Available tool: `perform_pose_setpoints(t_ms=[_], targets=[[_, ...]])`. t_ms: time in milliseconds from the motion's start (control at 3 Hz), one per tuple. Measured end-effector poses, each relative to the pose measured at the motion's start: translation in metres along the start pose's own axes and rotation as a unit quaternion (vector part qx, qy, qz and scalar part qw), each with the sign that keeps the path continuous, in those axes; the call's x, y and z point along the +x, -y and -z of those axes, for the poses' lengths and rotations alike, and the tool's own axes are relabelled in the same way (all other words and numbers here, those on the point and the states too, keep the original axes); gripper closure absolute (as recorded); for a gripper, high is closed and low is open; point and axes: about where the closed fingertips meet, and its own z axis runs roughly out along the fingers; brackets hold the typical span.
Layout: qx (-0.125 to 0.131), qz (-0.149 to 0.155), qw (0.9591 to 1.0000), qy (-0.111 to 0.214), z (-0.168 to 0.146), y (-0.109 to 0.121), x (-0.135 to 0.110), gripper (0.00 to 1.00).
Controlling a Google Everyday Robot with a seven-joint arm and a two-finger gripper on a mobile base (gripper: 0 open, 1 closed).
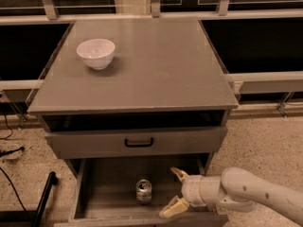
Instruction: Pick 7up can from middle drawer and place on counter
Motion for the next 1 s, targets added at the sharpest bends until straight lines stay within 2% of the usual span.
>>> perform_pose_setpoints(t_ms=[1000], targets=[[-0.010,-0.007,0.9998,-0.013,-0.056,0.006,0.025,0.21]])
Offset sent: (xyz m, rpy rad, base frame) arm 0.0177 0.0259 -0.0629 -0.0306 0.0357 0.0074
